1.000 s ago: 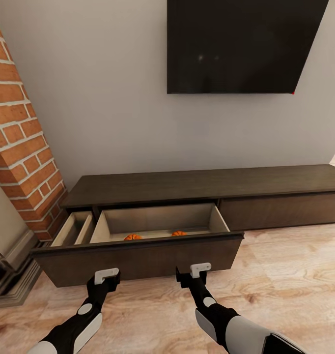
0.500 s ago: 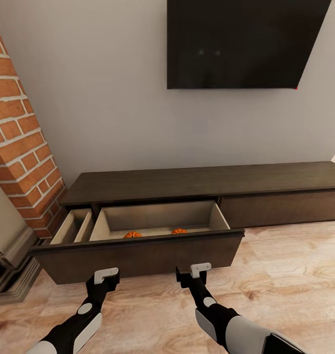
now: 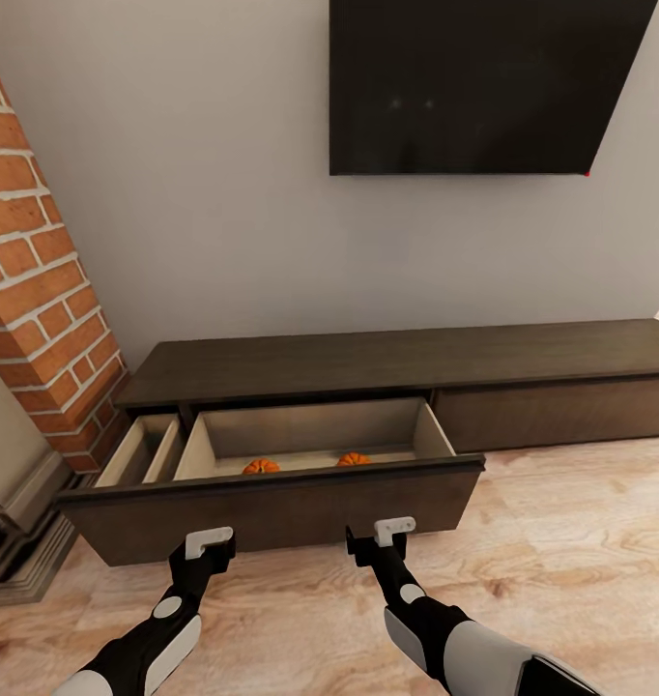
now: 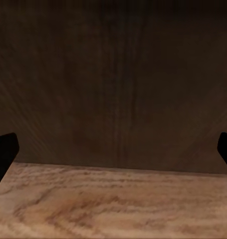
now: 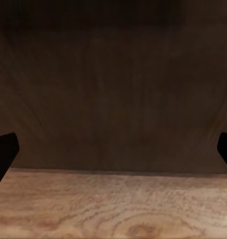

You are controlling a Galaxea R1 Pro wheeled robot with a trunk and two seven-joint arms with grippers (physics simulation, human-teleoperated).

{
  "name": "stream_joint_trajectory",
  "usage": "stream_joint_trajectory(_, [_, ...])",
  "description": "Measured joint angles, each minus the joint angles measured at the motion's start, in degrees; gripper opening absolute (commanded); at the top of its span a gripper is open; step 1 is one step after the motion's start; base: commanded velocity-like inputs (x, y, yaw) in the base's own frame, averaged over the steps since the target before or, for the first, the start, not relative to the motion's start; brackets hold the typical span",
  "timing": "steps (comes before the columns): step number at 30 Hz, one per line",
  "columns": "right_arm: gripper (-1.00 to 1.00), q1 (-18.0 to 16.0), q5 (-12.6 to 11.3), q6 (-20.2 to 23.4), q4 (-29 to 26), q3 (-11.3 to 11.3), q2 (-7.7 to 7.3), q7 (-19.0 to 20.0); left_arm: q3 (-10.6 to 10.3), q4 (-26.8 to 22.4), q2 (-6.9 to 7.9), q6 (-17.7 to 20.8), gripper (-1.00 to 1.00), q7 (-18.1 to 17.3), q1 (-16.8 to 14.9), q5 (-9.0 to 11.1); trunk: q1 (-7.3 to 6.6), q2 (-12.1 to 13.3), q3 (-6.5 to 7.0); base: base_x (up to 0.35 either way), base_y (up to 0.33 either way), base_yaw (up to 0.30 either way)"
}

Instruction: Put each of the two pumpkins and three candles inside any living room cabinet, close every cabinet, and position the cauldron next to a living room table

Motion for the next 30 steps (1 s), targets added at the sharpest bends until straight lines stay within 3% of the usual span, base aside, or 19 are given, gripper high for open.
stream_joint_trajectory(16, [1.0, 0.0, 0.0, 0.0, -0.1, 0.0, -0.01, 0.0, -0.1, 0.1, -0.03, 0.0, 1.0, -0.1, 0.0, 0.0, 0.0, 0.0, 0.0, 0.013, 0.001, 0.0])
stream_joint_trajectory(30, [1.0, 0.0, 0.0, 0.0, -0.1, 0.0, -0.01, 0.0, -0.1, 0.2, -0.09, 0.0, 1.0, -0.1, 0.0, 0.0, -0.02, 0.0, 0.0, 0.12, 0.018, 0.0])
